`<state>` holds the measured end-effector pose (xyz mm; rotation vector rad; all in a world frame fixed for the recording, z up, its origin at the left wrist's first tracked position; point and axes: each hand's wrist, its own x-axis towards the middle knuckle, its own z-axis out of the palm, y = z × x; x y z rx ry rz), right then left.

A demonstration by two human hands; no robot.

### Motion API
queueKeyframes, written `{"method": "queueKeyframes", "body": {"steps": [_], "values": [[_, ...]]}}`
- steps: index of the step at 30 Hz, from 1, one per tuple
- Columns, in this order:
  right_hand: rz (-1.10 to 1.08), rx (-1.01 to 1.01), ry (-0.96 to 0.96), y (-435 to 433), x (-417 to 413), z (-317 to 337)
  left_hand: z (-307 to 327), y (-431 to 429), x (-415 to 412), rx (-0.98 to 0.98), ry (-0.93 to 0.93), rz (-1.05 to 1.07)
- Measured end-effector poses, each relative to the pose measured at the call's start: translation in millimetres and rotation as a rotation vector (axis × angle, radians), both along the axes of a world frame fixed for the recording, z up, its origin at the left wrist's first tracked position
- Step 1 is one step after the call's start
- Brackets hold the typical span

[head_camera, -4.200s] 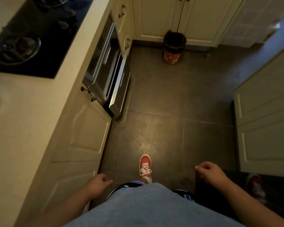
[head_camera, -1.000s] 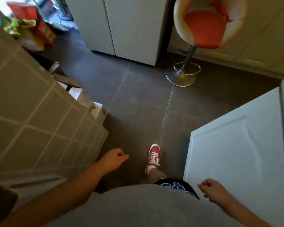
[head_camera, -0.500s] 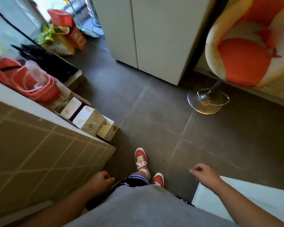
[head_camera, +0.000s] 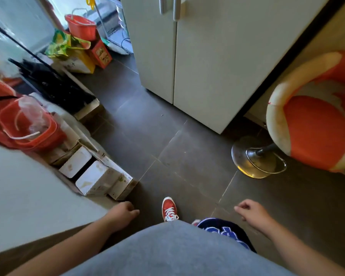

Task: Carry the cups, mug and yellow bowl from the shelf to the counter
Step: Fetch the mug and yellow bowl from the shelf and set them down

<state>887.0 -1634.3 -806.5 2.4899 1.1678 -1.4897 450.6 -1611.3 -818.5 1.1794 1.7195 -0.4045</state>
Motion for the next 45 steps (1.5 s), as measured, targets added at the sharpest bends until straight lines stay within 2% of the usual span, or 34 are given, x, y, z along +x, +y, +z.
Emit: {"method": "queueKeyframes", "body": {"steps": [10,16,20,25,32,38,45], "values": [[0.02,-0.11,-0.064,140,61,-26,12,186,71,0.183,-0.107,0.019],[0.189,-0.097,-0.055,290,57,-39,11,246,55,0.126,-0.043,0.241],[0.409,-0.071,-0.032,401,10,-22,17,253,25,0.088,-0.004,0.428],[0.651,-0.004,0.004,517,-89,-3,20,239,-9,0.055,-0.005,0.681],[0.848,0.069,0.067,622,-245,-1,-6,248,-74,-0.044,-0.024,0.821],[0.85,0.053,0.064,684,-318,5,-2,318,-156,-0.057,0.0,0.836],[0.721,-0.001,-0.001,746,-333,6,19,447,-242,0.104,-0.016,0.832]]}}
